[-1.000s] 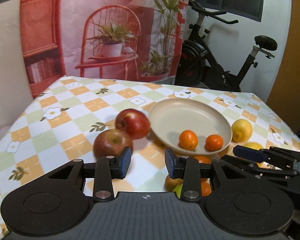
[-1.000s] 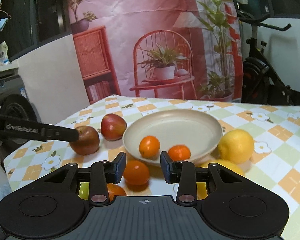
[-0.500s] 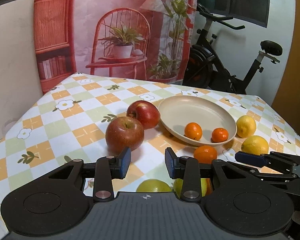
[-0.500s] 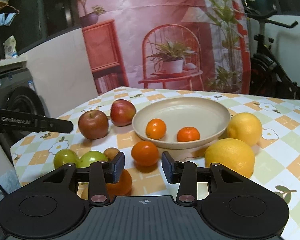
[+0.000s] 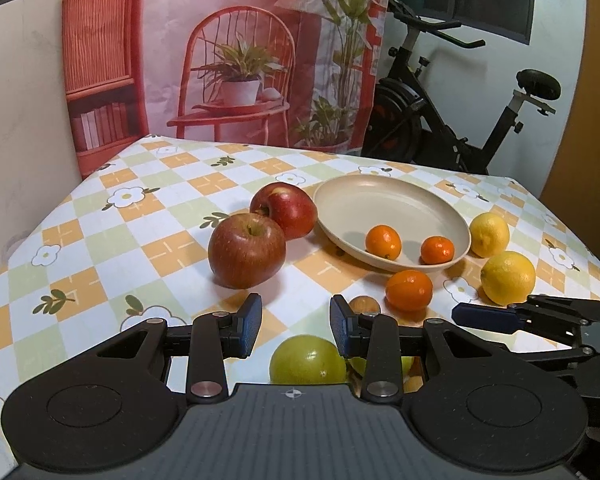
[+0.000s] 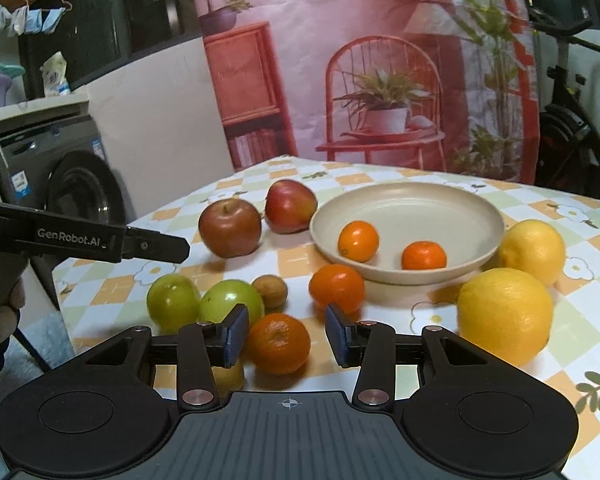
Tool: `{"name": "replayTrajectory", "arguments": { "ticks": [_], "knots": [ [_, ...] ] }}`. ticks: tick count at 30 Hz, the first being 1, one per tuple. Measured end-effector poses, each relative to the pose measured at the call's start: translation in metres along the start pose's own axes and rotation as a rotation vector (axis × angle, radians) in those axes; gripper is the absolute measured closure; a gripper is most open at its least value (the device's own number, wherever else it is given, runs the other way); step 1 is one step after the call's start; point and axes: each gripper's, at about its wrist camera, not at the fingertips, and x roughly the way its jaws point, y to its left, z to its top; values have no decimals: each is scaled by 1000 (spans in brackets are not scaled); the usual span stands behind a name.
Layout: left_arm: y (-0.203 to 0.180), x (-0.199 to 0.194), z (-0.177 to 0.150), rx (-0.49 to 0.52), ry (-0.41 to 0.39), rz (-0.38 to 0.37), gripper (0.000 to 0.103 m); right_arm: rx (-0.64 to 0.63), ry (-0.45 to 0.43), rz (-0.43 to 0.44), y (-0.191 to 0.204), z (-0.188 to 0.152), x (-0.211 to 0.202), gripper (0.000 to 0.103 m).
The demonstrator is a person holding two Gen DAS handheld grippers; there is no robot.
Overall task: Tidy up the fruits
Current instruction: 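Withdraw both tools from the plate toward the remaining fruits, then grasp a green apple with the left tool while the right tool grasps a tangerine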
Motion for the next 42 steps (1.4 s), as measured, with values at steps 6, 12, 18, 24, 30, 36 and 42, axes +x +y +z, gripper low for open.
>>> {"name": "replayTrajectory", "arguments": {
  "ticks": [6,12,18,24,30,36,42],
  "knots": [
    [4,-3,-5,-14,11,0,63,-1,54,22,0,-3,7,66],
    [6,-4,-7,-31,12,-1,63,-15,76,40,0,-4,13,69],
    [6,-4,-8,-42,9,-1,61,11,41,-11,-7,-5,8,70],
    [6,-3,-9,-49,15,-2,55,49,16,-105,-17,-6,6,70],
    [4,-1,-12,-47,27,-19,55,35,14,-115,-18,-8,6,70],
    [2,1,-15,-40,43,-31,54,42,14,-109,-19,-8,5,70],
    [2,4,-16,-41,59,-30,53,41,13,-109,-19,-8,5,70]
  ]
}}
